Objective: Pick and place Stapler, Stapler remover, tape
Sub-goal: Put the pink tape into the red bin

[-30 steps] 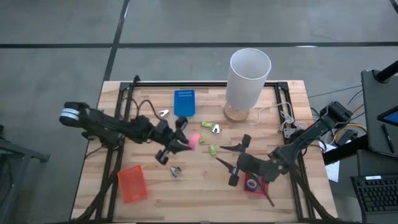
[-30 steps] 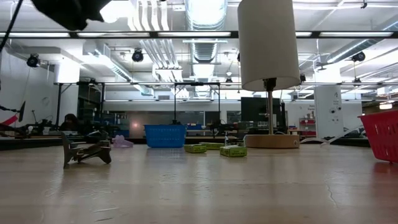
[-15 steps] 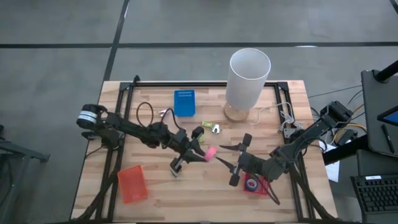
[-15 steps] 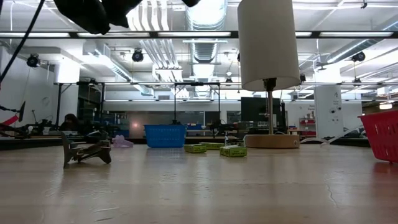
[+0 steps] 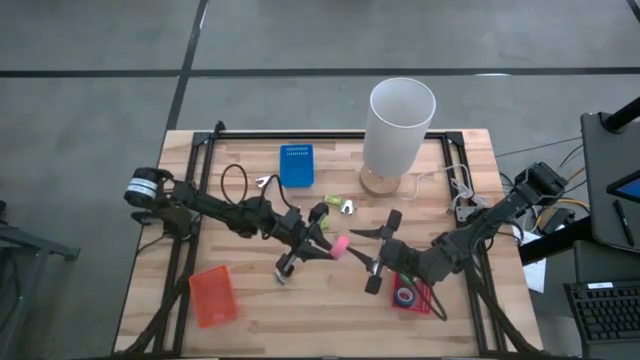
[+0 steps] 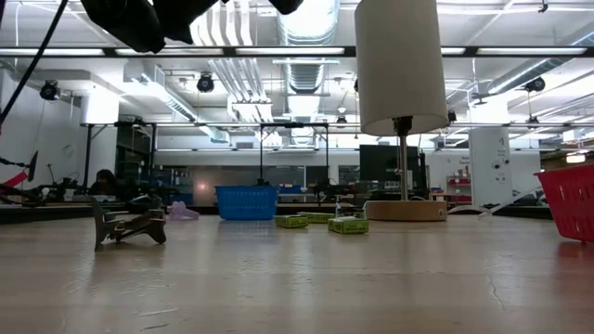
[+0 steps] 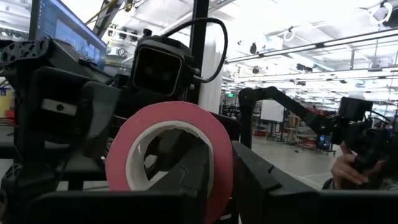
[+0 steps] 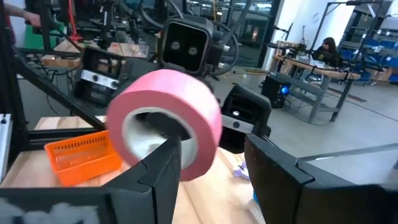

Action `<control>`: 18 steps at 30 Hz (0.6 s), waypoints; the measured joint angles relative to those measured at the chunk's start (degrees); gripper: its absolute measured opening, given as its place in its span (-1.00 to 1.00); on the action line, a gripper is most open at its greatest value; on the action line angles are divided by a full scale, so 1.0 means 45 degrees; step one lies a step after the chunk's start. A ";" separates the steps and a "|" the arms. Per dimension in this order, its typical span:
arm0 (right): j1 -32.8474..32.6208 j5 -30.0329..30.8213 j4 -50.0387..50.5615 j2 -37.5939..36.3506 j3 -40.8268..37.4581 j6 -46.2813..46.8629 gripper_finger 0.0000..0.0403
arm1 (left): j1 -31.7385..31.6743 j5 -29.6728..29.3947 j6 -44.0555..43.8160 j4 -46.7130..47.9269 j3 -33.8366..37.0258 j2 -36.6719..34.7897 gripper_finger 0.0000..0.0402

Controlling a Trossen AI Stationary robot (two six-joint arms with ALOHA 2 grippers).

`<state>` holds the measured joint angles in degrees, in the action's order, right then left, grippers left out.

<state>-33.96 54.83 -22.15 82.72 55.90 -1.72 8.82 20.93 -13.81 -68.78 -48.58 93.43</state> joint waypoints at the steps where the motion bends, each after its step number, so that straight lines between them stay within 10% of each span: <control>1: 0.0069 0.0000 -0.0017 0.0000 0.0000 0.0006 -0.19 | -0.0002 -0.0005 -0.0044 0.0111 -0.0051 0.0004 -0.71; 18: 0.0053 -0.0586 -0.0054 -0.0151 -0.0001 -0.0652 -0.84 | 0.0010 -0.0063 0.0042 0.0474 -0.0222 0.0112 -0.60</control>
<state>-33.73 52.19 -22.39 82.04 55.89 -4.65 8.86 20.64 -13.63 -66.64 -49.58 93.93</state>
